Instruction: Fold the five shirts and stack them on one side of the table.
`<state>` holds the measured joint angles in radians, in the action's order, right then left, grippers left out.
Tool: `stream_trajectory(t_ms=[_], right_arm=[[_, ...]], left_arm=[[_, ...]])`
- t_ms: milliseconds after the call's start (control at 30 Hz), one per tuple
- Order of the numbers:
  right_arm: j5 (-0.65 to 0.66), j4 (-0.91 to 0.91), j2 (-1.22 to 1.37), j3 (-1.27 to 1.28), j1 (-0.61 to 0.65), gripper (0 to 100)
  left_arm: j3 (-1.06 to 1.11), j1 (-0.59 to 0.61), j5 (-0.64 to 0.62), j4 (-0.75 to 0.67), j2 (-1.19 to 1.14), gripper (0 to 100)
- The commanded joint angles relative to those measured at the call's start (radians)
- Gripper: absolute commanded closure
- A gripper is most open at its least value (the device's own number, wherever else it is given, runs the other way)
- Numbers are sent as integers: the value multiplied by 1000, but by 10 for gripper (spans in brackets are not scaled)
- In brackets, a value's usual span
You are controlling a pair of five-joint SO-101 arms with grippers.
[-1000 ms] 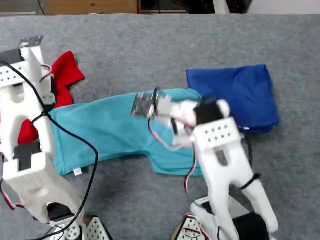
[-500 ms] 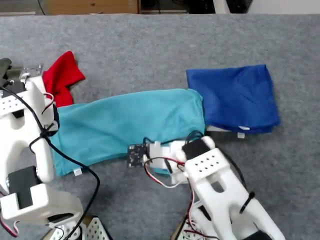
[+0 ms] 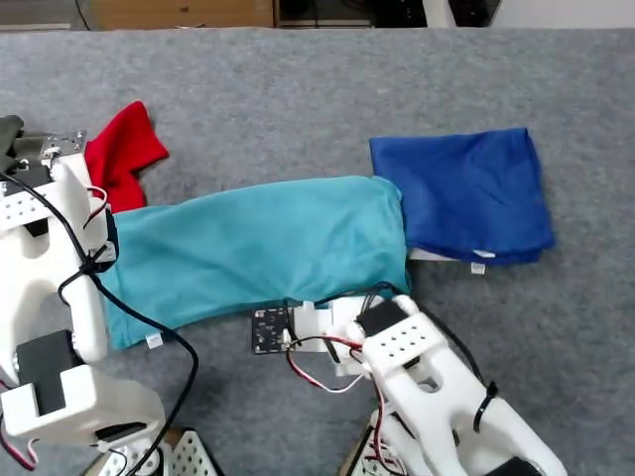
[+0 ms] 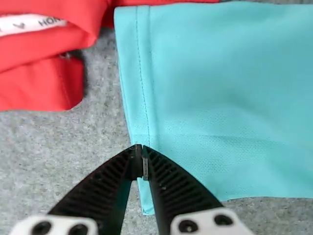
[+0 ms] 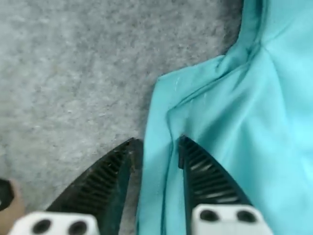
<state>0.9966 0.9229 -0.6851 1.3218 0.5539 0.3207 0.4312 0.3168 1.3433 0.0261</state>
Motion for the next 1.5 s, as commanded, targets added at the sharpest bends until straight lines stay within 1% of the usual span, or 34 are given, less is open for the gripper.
stream_trajectory(t_ms=[0,100,233,467,533,600,733,833,933,1067,1233,1467], right_arm=[[11,-29,-15,7,-1,854],[11,-31,-15,10,-2,871],[14,-41,-15,12,-2,991],[11,-37,-21,4,-2,998],[-18,-34,-21,-15,-2,998],[-63,11,-21,-65,-4,998],[-66,187,-16,-257,-4,998],[-61,374,-10,-467,-2,998],[-60,419,65,-633,-19,998],[-5,425,300,-837,-93,998],[61,440,634,-1173,-200,998],[242,614,1032,-1658,-208,998]], left_arm=[[-5,9,-2,-5,47,981],[-5,11,-2,-5,48,981],[-5,12,-2,-3,53,981],[-5,12,-2,-3,53,981],[-6,12,-2,-3,53,981],[-9,12,-2,-3,53,981],[-12,12,-2,-3,53,981],[-12,12,-2,-3,53,981],[-12,11,-2,-3,53,981],[-12,12,-2,-3,54,981],[-18,11,-2,25,54,981],[-18,11,-2,25,54,981]])
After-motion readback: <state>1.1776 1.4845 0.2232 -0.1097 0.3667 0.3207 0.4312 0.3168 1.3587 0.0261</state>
